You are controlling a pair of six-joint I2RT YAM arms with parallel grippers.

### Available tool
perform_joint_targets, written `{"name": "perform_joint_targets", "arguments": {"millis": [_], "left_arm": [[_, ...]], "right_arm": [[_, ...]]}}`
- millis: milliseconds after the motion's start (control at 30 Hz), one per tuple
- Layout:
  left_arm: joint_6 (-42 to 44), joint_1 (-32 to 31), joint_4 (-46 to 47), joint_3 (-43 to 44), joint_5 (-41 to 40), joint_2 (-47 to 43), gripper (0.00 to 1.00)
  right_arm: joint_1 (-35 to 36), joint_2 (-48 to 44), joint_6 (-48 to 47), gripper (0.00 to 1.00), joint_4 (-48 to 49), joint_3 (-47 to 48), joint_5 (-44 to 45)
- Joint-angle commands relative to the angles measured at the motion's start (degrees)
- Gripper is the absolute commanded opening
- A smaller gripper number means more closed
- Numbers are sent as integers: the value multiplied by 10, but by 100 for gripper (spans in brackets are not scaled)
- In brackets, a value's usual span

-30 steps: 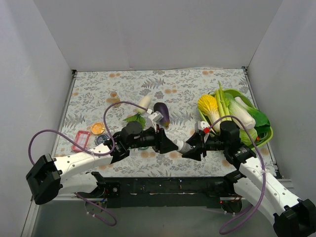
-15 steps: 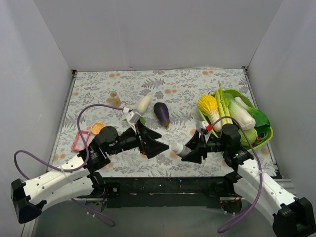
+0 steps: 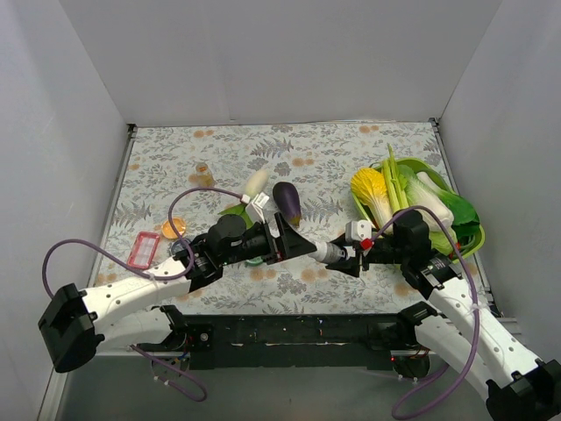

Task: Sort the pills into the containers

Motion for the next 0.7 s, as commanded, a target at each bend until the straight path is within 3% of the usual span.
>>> {"name": "perform_joint_targets", "arguments": {"millis": [0, 433, 533, 567, 667], "left_arm": [[-55, 4, 49, 36, 3, 38, 92], [-75, 4, 49, 48, 16, 84, 71], [-64, 4, 57, 47, 24, 86, 61], [-60, 4, 61, 47, 28, 88, 52], [-42, 4, 71, 46, 49, 96, 40]], "right_arm": [[10, -6, -89, 1, -42, 25, 33], [18, -2, -101, 1, -34, 24, 46], [18, -1, -96, 1, -31, 23, 44], [19, 0, -94, 1, -29, 23, 44], [18, 1, -82, 1, -25, 23, 41]]}}
